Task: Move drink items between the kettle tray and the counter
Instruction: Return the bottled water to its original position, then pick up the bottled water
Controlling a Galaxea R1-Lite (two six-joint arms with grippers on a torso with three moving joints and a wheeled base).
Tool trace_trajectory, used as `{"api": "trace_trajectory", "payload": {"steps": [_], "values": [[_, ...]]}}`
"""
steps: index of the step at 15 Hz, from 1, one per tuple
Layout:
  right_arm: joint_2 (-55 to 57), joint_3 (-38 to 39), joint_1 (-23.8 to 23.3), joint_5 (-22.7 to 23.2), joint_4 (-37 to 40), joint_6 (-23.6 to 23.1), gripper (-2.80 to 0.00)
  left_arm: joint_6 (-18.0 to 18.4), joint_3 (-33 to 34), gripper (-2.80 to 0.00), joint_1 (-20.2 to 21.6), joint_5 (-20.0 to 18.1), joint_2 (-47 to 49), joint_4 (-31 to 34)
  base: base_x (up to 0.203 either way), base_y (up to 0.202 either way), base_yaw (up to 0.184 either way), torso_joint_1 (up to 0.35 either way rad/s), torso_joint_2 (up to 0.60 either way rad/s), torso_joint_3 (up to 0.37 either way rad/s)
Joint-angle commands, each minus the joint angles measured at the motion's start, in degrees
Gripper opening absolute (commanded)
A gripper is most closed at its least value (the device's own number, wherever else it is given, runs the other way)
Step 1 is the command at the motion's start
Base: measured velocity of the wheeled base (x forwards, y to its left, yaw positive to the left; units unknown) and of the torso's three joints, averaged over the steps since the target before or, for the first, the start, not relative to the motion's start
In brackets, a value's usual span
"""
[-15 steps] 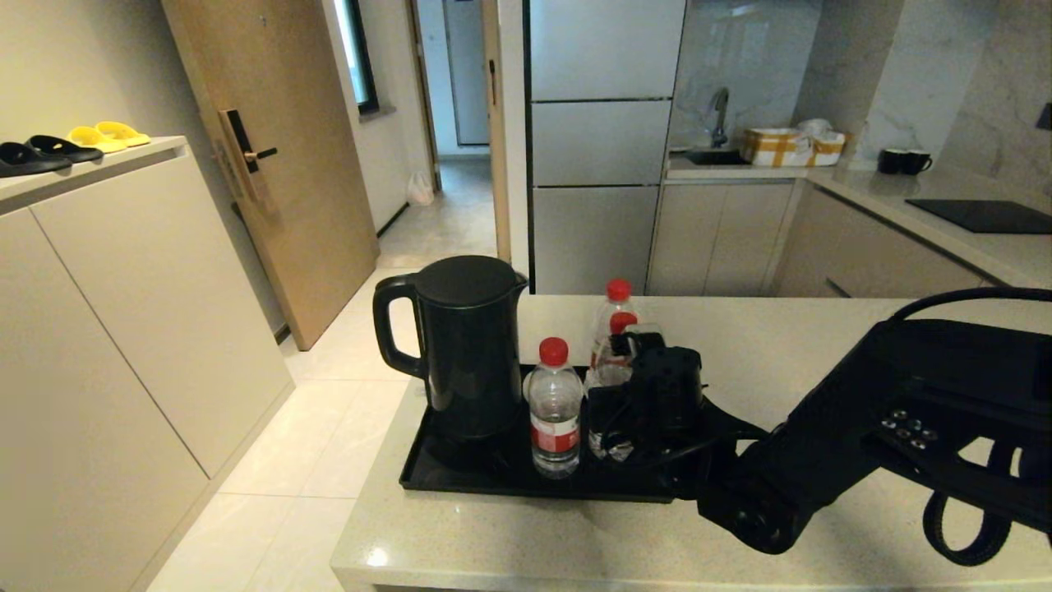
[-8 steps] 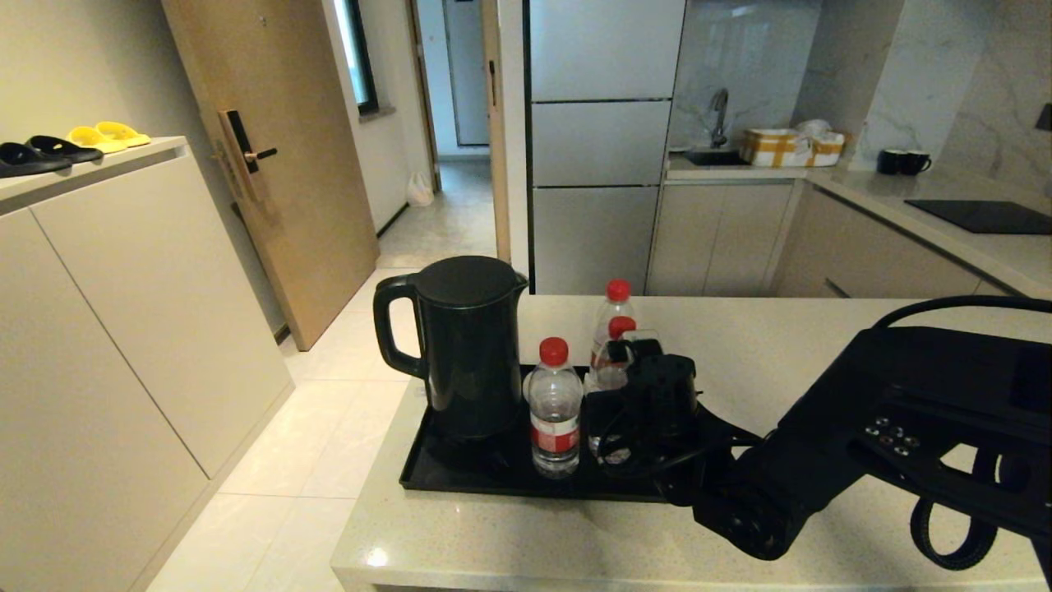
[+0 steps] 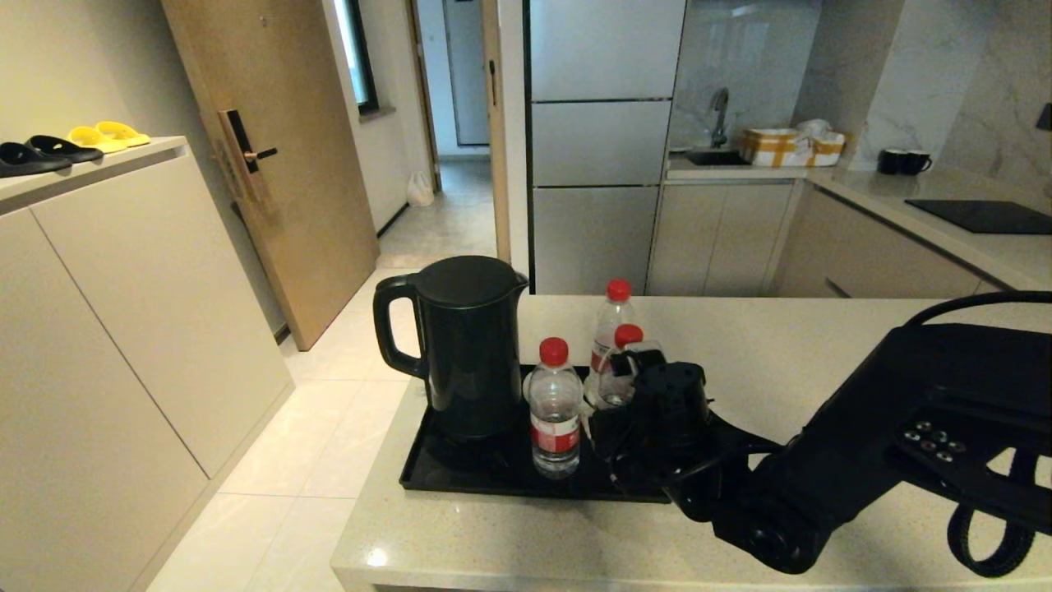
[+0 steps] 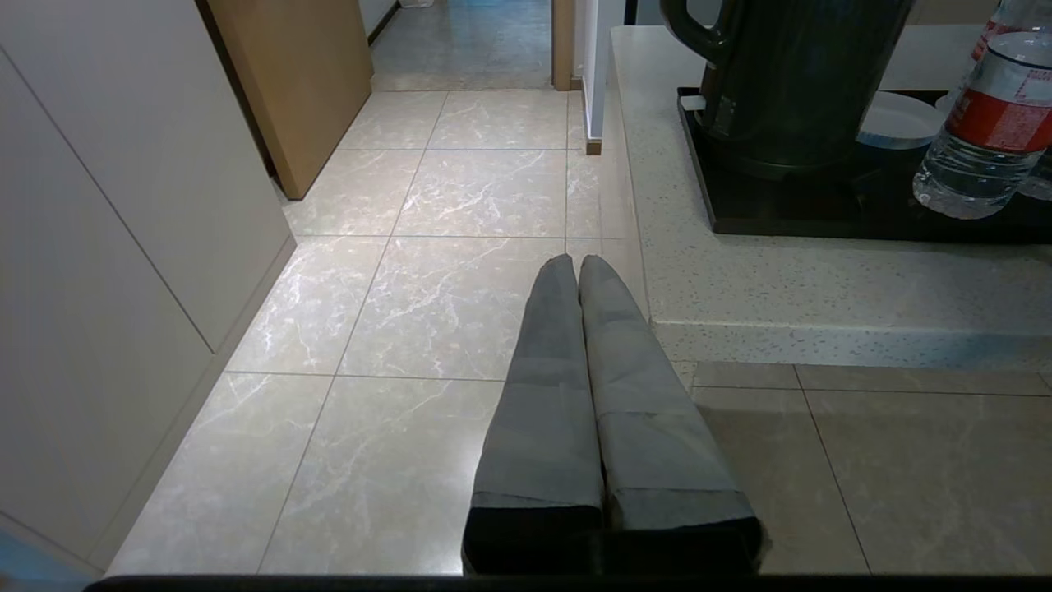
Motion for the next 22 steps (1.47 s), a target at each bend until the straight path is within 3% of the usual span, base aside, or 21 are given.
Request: {"api": "trace_trajectory", "payload": {"steps": [1,6,10,11,13,15,18,22], "values": [[-2.7,2.5,0.4,0.4,-0.3,0.2,0.00,0.0,0.0,-2.80,0.0,0.0,0.1,0.1,0.000,0.000,0.000,0.000,0.00,0.000],[-15.2,14.4,1.1,5.6,-0.3,2.1,0.00,0.0,0.0,-2.80,0.0,0.0,0.1,0.0,0.000,0.000,0.000,0.000,0.00,0.000],[-32.4,25.1,-1.0,6.2,1.8,2.9,0.00,0.0,0.0,-2.80,0.0,0.0,0.1,0.1,0.000,0.000,0.000,0.000,0.00,0.000],[-37.5,25.3,-4.3,6.4,5.8,2.5,-2.80,0.1,0.0,-2.80,0.0,0.0,0.1,0.1,0.000,0.000,0.000,0.000,0.00,0.000],[-46.0,22.5,-15.6,8.0,17.6,1.8,-2.80,0.0,0.0,-2.80,0.0,0.0,0.1,0.1,0.000,0.000,0.000,0.000,0.00,0.000],[-55.8,17.4,-23.0,11.5,34.6,1.4,-2.80,0.0,0.0,-2.80,0.0,0.0,0.1,0.1,0.000,0.000,0.000,0.000,0.00,0.000],[-70.8,11.4,-26.2,11.4,56.2,1.4,-2.80,0.0,0.0,-2.80,0.0,0.0,0.1,0.0,0.000,0.000,0.000,0.000,0.00,0.000],[-88.7,3.6,-28.2,2.6,83.6,3.2,-2.80,0.0,0.0,-2.80,0.0,0.0,0.1,0.1,0.000,0.000,0.000,0.000,0.00,0.000]]}}
